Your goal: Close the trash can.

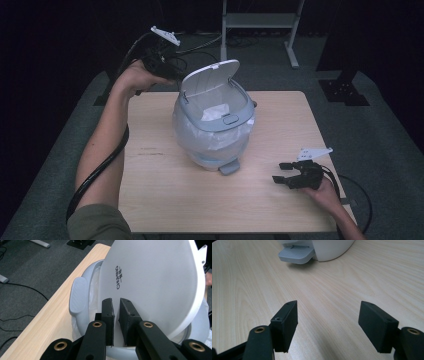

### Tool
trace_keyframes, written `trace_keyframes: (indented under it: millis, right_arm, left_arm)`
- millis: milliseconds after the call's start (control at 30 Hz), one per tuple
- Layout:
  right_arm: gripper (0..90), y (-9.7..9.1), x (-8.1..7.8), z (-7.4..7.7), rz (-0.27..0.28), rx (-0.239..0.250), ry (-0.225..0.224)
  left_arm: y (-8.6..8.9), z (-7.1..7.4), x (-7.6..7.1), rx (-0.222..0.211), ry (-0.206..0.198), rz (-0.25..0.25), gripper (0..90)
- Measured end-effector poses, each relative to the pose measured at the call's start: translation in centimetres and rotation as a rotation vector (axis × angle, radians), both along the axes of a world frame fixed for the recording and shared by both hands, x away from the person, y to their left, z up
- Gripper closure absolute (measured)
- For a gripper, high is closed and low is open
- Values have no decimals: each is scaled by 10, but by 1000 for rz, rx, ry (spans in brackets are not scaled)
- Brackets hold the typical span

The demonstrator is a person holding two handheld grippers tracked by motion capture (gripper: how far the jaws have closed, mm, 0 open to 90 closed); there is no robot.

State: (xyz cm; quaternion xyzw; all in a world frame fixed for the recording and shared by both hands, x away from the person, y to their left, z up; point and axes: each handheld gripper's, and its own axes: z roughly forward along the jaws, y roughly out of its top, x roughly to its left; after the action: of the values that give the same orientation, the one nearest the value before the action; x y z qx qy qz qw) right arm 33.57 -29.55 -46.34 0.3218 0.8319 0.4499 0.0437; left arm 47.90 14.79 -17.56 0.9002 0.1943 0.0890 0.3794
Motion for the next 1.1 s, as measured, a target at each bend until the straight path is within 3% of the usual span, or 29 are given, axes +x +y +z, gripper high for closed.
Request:
trace_keyframes:
  millis: [1100]
  right_arm:
    - [306, 4, 1, -2, 8, -7, 6]
  left_arm:
    - [-35, -3, -16, 42, -1, -93, 761]
